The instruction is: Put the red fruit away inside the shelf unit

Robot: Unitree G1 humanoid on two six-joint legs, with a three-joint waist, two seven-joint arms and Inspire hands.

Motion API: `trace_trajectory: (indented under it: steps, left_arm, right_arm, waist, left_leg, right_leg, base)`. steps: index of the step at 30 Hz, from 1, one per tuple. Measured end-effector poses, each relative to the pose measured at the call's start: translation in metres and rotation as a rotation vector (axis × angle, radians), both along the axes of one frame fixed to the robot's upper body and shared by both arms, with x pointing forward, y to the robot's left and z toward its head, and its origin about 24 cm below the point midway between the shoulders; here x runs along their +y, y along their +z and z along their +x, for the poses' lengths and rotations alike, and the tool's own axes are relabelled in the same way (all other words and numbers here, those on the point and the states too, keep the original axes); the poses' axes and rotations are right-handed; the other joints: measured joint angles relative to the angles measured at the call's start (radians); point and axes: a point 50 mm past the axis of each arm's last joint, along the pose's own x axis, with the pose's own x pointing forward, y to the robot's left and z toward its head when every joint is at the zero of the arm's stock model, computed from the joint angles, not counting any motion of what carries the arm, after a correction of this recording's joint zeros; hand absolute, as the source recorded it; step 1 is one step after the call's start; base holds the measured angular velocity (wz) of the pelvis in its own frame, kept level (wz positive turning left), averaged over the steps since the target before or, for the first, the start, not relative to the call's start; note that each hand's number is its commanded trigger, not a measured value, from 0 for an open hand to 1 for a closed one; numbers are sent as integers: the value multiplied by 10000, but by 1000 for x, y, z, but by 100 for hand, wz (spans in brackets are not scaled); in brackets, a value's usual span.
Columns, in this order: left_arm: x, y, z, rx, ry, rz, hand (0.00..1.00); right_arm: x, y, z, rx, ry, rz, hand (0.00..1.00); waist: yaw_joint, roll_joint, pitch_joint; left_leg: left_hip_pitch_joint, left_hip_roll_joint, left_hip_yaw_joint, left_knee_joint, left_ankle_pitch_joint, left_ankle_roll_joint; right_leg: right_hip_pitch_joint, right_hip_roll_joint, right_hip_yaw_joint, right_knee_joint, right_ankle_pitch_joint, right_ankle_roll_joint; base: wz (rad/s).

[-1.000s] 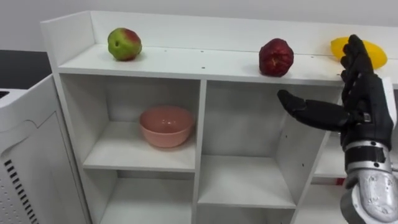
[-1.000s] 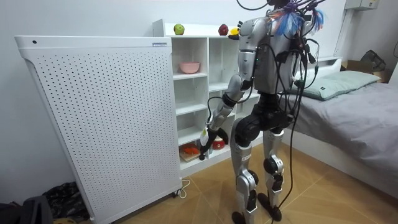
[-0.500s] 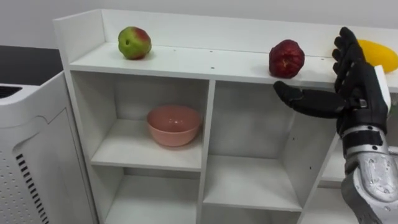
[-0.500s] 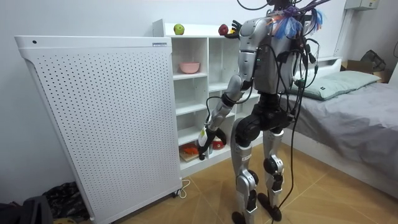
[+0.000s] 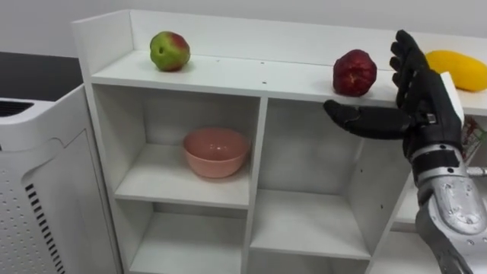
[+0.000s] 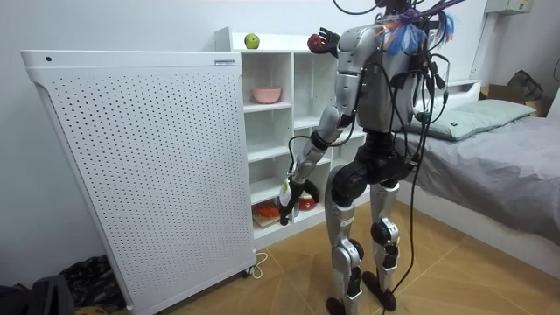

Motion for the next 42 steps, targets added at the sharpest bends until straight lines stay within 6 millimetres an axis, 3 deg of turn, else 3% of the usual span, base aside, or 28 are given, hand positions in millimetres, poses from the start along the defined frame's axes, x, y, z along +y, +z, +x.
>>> trace_trajectory:
  steps: [7,8,30,42]
  left_arm:
    - [0,1,4,-47,-15,17,0]
    - [0,2,5,-50,-10,33,0]
    - [1,3,8,126,272,-180,0]
    - [-2,4,15,7,336,-491,0]
  right_arm:
    - [1,2,2,42,61,-14,0]
    - [1,2,2,51,61,-13,100]
    - [-2,9,19,409,297,76,100]
    - [8,10,10,318,747,-140,100]
  waist:
    - [9,-13,-9]
    - [10,-13,-9]
    - [-24,66,-8]
    - [-36,268,-127]
  left_leg:
    - [-4,0,-49,-7,0,0]
    - [-5,0,-51,-6,0,0]
    - [31,-22,-51,69,1,3]
    - [106,-29,20,57,2,4]
  right_leg:
    - [5,-1,-54,-3,0,0]
    - [5,-1,-57,-4,0,0]
    - [121,-39,-153,-21,0,0]
    - [134,-38,-46,-13,0,0]
  base:
    - [0]
    - [0]
    - [0]
    - [-1]
